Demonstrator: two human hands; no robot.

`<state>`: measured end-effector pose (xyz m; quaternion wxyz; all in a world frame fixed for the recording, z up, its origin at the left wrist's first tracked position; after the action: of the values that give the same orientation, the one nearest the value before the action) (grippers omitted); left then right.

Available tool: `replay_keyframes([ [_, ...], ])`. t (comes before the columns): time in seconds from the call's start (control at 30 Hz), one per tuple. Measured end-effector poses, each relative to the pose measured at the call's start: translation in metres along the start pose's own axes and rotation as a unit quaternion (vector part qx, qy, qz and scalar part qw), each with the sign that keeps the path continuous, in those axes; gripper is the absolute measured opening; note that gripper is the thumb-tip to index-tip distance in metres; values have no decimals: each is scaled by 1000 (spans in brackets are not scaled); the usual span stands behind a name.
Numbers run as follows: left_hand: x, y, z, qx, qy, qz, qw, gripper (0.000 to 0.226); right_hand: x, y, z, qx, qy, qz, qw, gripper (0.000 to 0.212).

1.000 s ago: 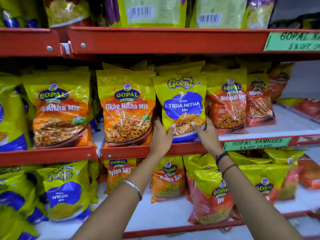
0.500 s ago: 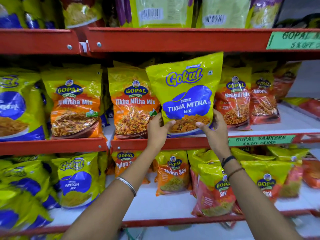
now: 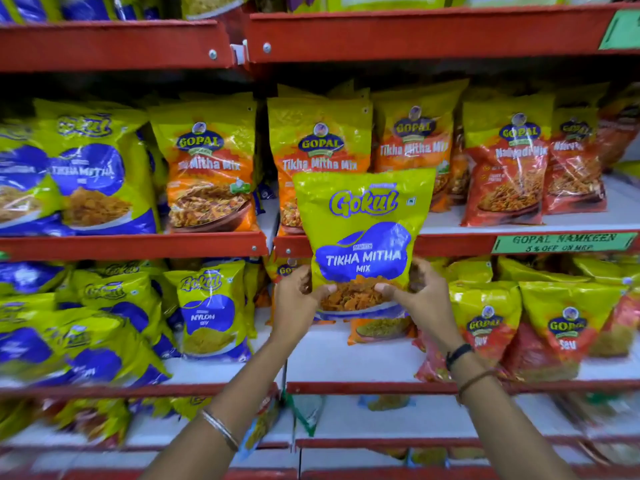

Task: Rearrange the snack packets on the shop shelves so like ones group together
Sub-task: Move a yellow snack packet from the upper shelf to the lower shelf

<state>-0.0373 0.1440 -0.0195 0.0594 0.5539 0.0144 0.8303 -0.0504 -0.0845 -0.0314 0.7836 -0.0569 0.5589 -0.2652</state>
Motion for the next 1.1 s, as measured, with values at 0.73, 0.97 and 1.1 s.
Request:
replay_keyframes([
  [0.73, -243, -118, -24, 40, -253, 145, 956, 34, 150, 191, -36, -134, 187, -35, 973, 49],
  [0.97, -223, -110, -11, 47, -253, 231, 938, 40, 146, 198, -36, -90, 198, -82, 973, 54],
  [1.1, -169, -116, -11, 95, -137, 206, 964, 31, 92, 176, -33, 0, 104, -143, 984, 43],
])
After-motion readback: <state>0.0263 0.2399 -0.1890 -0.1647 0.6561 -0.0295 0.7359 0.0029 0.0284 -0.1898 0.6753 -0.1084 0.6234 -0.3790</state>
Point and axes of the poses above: each hand's wrist, its own z-axis towards the middle knuckle, its own y-axis out of the palm, x = y × z, the point moved 9 cm from there along z, towards the middle knuckle, and after that the axes turned 12 degrees about -z, right-handed, at the moved point
